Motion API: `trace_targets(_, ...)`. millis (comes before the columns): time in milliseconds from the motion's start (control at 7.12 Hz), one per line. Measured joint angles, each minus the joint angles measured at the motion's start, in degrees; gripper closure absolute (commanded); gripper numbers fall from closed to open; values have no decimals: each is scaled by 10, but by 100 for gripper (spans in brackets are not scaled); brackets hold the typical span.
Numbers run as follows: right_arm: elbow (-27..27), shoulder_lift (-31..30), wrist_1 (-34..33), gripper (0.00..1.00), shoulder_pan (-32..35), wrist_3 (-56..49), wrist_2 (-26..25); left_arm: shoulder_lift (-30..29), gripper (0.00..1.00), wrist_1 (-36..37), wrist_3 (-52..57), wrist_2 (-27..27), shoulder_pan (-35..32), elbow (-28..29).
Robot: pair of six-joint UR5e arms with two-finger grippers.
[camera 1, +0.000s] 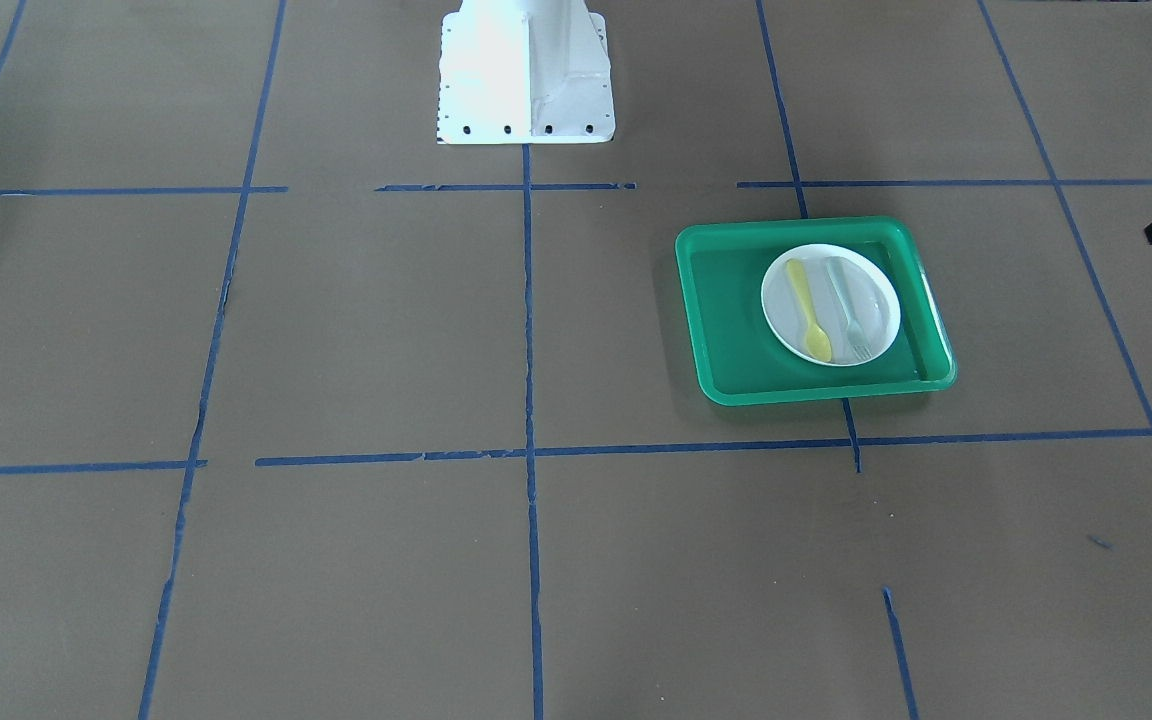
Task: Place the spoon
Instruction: 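Move the left gripper over the yellow spoon on the white plate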
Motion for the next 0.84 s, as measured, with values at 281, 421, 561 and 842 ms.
trace_targets(281, 0, 0, 0, 0, 0, 0, 0, -56, 0, -39, -152, 68, 117, 18)
trace_targets(421, 0, 0, 0, 0, 0, 0, 0, -79, 4, -43, -196, 98, 158, 33)
trace_targets(561, 0, 0, 0, 0, 0, 0, 0, -94, 6, -45, -229, 118, 190, 43)
trace_targets(842, 0, 0, 0, 0, 0, 0, 0, -110, 35, -46, -274, 152, 235, 52)
